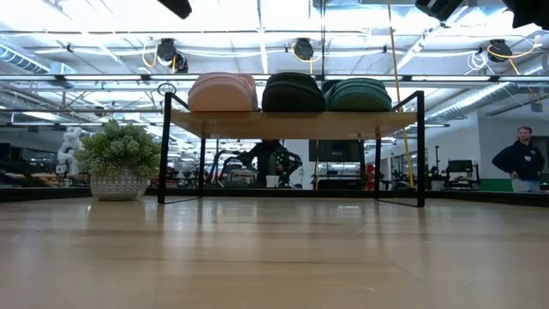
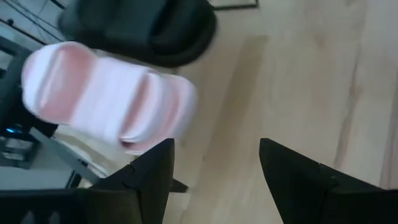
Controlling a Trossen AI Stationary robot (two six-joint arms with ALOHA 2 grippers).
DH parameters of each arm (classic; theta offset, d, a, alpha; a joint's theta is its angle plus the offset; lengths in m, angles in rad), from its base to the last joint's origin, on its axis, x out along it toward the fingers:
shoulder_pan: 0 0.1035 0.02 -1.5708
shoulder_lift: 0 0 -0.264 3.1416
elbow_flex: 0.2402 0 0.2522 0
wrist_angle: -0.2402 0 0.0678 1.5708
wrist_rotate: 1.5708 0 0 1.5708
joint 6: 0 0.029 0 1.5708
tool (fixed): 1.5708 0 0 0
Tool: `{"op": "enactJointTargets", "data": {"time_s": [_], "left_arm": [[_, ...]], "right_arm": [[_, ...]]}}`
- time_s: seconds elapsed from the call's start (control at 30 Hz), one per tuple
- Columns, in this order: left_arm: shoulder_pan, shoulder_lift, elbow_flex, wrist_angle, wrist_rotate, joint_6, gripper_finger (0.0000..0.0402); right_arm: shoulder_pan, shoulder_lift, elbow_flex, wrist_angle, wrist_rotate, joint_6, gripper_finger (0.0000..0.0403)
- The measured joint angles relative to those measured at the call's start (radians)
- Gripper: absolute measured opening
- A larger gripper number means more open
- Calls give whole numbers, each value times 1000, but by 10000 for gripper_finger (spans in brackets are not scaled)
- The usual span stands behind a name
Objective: Pick and place slides into the shelf
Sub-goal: Put the pink slippers on the shelf
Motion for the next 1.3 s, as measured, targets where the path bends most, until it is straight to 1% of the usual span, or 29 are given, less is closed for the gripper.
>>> {"op": "enactJointTargets", "data": {"time_s": [0.1,0.27,0.33,0.73,1.17,1.3], "left_arm": [[-6,70,0,-8,-19,6,236],[0,170,0,-12,-178,63,236],[8,200,0,-21,-207,90,236],[106,220,0,-27,-166,108,236],[129,220,-1,12,-160,154,236],[141,220,-42,49,-160,160,230]], "right_arm": [[0,0,0,2,0,-1,118],[0,0,0,2,0,3,118],[0,0,0,2,0,16,118],[0,0,0,-1,-4,17,118],[0,0,0,-1,-30,17,118],[0,0,0,-2,-30,8,118]]}}
